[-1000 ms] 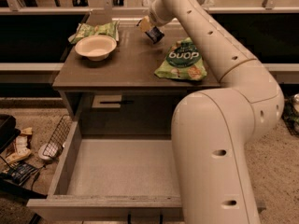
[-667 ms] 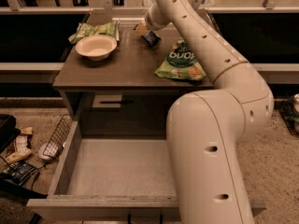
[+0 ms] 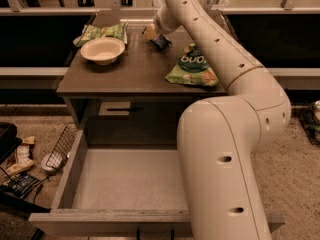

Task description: Pick rxbar blueberry from top drawer and place on counter

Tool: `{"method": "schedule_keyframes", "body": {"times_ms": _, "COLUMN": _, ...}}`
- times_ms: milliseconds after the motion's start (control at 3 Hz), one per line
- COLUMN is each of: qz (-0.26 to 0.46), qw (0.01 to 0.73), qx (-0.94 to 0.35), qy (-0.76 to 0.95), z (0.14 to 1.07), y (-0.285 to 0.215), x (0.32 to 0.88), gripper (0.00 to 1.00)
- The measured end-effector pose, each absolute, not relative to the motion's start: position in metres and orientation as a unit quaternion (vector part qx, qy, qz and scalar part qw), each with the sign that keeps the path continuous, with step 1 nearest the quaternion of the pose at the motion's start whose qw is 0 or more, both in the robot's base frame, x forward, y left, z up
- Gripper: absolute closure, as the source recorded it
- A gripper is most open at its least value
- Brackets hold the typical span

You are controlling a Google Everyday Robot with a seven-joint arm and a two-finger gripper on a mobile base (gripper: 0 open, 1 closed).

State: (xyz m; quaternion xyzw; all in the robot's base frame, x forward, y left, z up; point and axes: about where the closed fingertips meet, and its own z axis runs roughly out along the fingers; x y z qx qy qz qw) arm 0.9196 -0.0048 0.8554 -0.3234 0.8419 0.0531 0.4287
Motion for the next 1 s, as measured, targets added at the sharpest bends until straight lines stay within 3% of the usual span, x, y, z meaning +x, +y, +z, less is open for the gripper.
{"method": "schedule_keyframes", "body": {"times_ms": 667, "qz": 0.055, "qw": 0.425, "qx": -0.325, "qy": 0.843, "z": 0.8487, "y": -0.0008, "x": 0.9200, "gripper": 0.04}}
{"method": "schedule_keyframes", "body": {"times_ms": 1000, "qz": 0.055, "qw": 0.424, "qx": -0.326, "qy": 0.843, "z": 0.8466, "y": 0.0007, "x": 0.9202, "gripper": 0.00}}
